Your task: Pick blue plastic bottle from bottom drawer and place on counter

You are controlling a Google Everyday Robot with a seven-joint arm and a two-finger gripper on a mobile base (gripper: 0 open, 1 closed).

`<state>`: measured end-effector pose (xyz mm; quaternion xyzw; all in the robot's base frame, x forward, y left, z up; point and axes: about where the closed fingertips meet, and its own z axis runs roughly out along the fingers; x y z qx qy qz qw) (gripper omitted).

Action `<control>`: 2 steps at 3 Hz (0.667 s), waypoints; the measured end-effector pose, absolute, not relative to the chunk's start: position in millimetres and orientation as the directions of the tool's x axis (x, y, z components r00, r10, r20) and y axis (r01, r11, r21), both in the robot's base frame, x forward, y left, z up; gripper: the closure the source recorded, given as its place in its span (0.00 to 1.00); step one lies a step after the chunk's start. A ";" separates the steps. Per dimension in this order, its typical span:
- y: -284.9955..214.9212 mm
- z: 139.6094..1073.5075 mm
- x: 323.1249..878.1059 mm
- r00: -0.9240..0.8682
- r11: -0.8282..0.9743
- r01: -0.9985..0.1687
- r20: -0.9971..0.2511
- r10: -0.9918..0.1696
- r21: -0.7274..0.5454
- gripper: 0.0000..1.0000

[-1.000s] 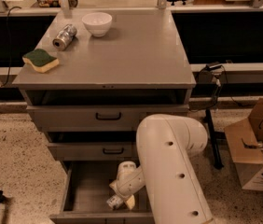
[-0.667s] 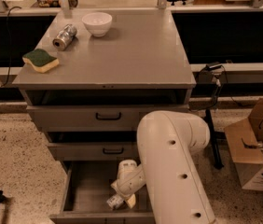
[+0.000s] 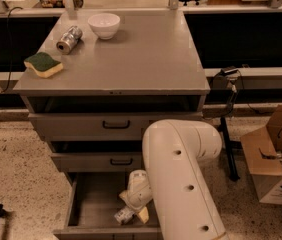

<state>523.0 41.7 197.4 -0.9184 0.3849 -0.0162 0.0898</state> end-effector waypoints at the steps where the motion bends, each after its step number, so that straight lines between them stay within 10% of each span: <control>1: 46.7 185.9 536.8 0.711 -0.695 -0.693 -0.026 -0.703 -0.192 0.14; 2: 56.4 165.0 550.1 0.718 -0.700 -0.686 -0.031 -0.695 -0.198 0.17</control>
Offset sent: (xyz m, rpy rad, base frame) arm 0.0555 0.0275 -0.0600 0.0237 -0.0165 0.0264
